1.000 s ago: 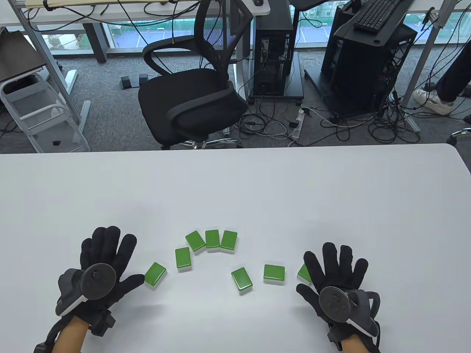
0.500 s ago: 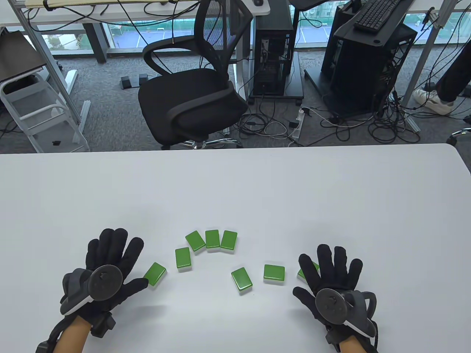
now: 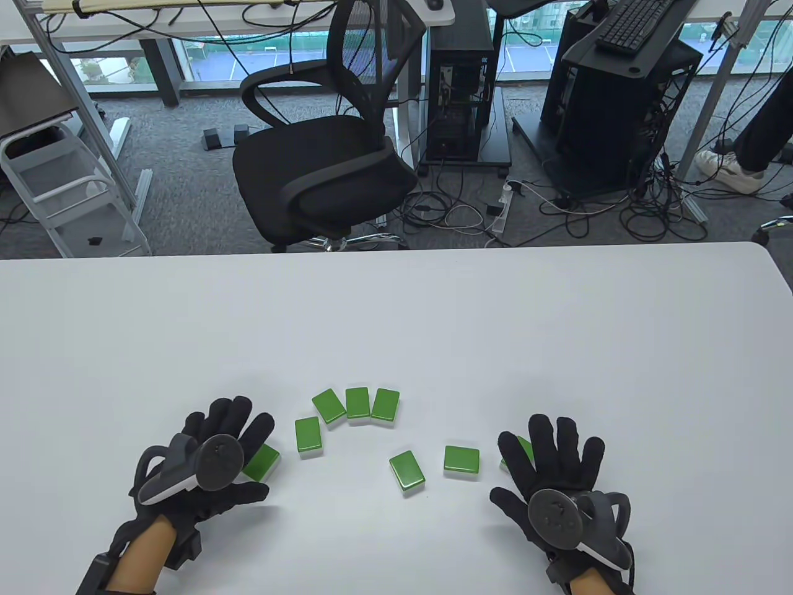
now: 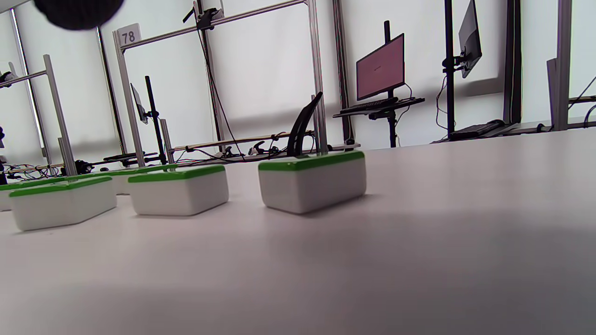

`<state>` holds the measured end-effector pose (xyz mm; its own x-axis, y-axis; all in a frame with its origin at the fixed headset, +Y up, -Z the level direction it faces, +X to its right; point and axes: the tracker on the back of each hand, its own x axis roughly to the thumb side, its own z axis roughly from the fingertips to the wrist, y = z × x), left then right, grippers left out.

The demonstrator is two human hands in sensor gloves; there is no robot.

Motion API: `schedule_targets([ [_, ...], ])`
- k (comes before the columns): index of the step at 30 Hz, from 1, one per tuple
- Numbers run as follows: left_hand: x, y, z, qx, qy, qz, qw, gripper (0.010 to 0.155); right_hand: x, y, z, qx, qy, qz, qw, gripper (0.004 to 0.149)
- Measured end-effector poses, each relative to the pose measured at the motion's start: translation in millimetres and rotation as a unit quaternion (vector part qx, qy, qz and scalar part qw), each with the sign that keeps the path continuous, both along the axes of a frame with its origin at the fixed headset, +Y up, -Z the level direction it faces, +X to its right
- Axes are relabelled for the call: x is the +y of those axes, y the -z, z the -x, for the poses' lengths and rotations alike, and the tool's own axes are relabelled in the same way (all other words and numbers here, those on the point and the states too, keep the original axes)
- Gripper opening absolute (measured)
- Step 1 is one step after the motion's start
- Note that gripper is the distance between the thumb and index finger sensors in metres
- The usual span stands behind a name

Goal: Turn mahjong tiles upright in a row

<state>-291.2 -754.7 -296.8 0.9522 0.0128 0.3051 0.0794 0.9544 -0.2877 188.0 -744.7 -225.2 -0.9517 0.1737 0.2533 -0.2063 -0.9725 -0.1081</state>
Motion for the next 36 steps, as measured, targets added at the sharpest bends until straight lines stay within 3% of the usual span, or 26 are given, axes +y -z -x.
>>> schedule_targets([
  [5, -15.4, 5.2, -18.7, -0.043, 0.053, 0.029, 0.997, 0.099, -0.8, 0.2, 0.6, 0.004, 0.004, 0.002, 1.000, 0.077],
  [15, -18.2, 7.2, -32.0, -0.070, 0.037, -0.014, 0.997, 0.087, -1.4, 0.4, 2.8, 0.010, 0.003, 0.007, 1.000, 0.077],
  [25, -12.4, -5.1, -33.0, -0.071, 0.031, -0.083, 0.994, 0.087, -2.5, 0.3, 4.0, 0.011, 0.001, 0.013, 1.000, 0.076],
  [36, -15.9, -27.0, -49.6, -0.093, 0.081, -0.092, 0.988, 0.093, -2.6, 0.0, 6.5, 0.020, 0.005, 0.013, 1.000, 0.076],
])
